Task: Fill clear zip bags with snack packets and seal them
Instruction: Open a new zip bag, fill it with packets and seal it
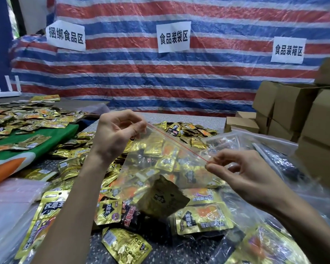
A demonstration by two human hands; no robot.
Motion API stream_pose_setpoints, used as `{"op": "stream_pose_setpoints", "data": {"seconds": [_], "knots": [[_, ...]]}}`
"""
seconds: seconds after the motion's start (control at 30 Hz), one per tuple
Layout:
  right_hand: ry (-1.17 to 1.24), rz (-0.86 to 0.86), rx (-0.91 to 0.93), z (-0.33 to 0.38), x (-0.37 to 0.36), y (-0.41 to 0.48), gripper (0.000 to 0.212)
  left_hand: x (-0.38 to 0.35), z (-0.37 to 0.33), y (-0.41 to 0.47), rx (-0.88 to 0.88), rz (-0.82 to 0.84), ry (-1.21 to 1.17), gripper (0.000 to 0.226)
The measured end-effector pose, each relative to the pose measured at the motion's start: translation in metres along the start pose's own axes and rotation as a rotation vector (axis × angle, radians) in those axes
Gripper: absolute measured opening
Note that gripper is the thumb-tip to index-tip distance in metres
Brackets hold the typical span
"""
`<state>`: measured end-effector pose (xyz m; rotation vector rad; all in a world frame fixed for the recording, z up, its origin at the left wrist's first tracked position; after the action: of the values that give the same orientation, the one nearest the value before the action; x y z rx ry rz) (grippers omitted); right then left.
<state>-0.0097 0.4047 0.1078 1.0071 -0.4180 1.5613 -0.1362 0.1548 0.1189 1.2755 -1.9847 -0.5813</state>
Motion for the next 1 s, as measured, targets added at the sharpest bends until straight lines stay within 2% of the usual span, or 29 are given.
{"op": "stream_pose_setpoints", "data": {"seconds": [0.17,0.33,0.43,0.57,0.67,0.73,0.87,0.93,1.0], "knots": [[0.002,-0.018,-0.022,-0.006,0.001,-0.011,0.008,-0.007,-0.005,0.0,-0.002,0.011,-0.032,0.007],[-0.003,-0.031,-0.029,-0.007,0.003,-0.019,0.007,-0.009,-0.008,-0.001,-0.002,0.012,-0.015,0.017],[-0.021,-0.019,-0.027,-0.005,0.004,-0.023,0.006,-0.011,-0.01,-0.001,0.006,-0.002,-0.021,0.015],[-0.047,-0.044,-0.015,0.002,0.009,-0.033,0.015,-0.011,-0.018,-0.001,-0.013,-0.006,0.002,0.004],[-0.08,-0.087,0.027,0.012,0.015,-0.043,0.029,-0.013,-0.029,0.0,-0.057,-0.019,0.055,0.005],[-0.071,-0.1,0.063,0.021,0.022,-0.051,0.029,-0.016,-0.039,0.001,-0.085,-0.032,0.058,0.006],[-0.028,-0.115,0.033,0.022,0.041,-0.07,0.015,-0.031,-0.056,0.008,-0.05,0.098,0.067,0.009],[-0.042,-0.141,-0.039,0.008,0.05,-0.08,0.006,-0.054,-0.053,0.022,0.042,0.184,0.077,0.01],[-0.049,-0.168,-0.135,-0.013,0.057,-0.088,0.011,-0.087,-0.041,0.038,0.155,0.249,0.082,0.01]]}}
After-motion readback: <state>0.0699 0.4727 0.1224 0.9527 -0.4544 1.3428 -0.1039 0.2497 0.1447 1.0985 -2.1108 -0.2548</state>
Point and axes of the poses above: each hand's wrist, its own y-axis towards the middle knuckle, its own x-axis out of the back of the hand, z = x × y, the point moved 3 cm from there along y, towards the middle knuckle, and after that the axes turned 14 degrees about z, right-handed, at the moved point
